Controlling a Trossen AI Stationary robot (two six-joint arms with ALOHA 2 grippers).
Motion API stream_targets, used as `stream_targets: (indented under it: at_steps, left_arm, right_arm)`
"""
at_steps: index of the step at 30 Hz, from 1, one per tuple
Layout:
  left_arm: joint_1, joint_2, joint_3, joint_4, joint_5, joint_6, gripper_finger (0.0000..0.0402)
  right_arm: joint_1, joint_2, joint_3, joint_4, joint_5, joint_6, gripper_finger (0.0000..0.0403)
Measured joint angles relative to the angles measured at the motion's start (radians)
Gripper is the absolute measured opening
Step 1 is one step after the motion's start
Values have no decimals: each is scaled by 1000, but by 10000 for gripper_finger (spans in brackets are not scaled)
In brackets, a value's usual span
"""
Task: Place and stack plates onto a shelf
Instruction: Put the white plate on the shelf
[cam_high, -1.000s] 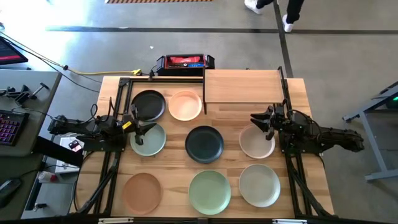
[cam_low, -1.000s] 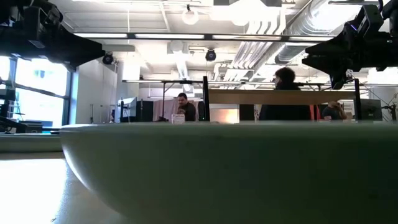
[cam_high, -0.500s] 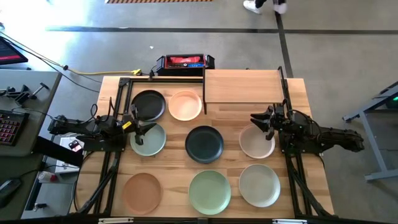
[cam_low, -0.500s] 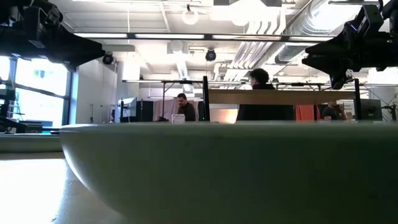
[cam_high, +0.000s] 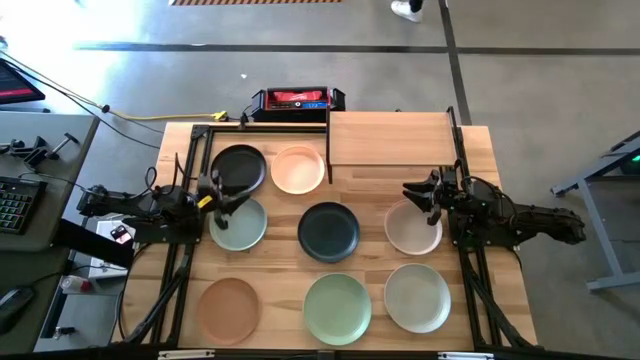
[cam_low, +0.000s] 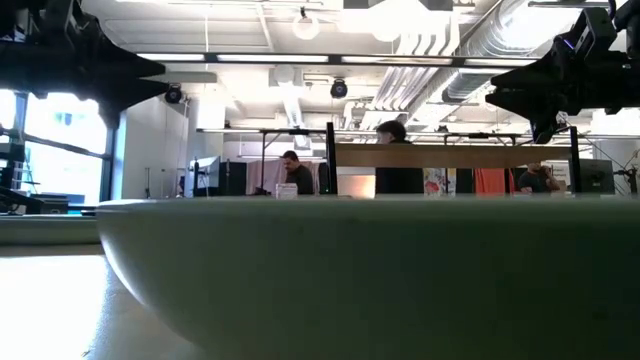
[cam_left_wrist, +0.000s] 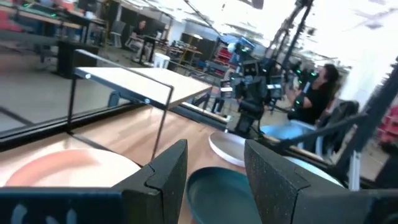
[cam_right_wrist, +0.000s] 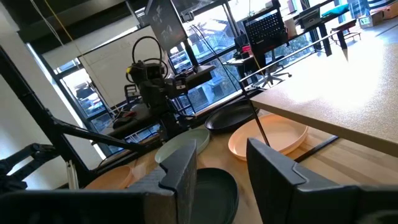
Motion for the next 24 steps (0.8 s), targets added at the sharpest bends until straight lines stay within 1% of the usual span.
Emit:
stream_targets:
  at_steps: [3,9,17,19,21,24]
  left_arm:
    - [0,0,0,28,-27,-3,147]
    - [0,0,1,170,-28,-77,147]
    - [0,0,1,224,-51,-77,147]
    - [0,0,1,238,-61,-77,147]
    - [0,0,1,247,-85,-85,147]
    - [0,0,1,272,-135,-149,147]
  right_arm:
    - [0,0,0,0,12,-25,123]
    - [0,0,0,0,21,-60,123]
    - [0,0,0,1,23,-64,123]
    - [0,0,0,11,40,-82,123]
    - [0,0,2,11,41,-65,123]
    - [0,0,4,17,41,-2,123]
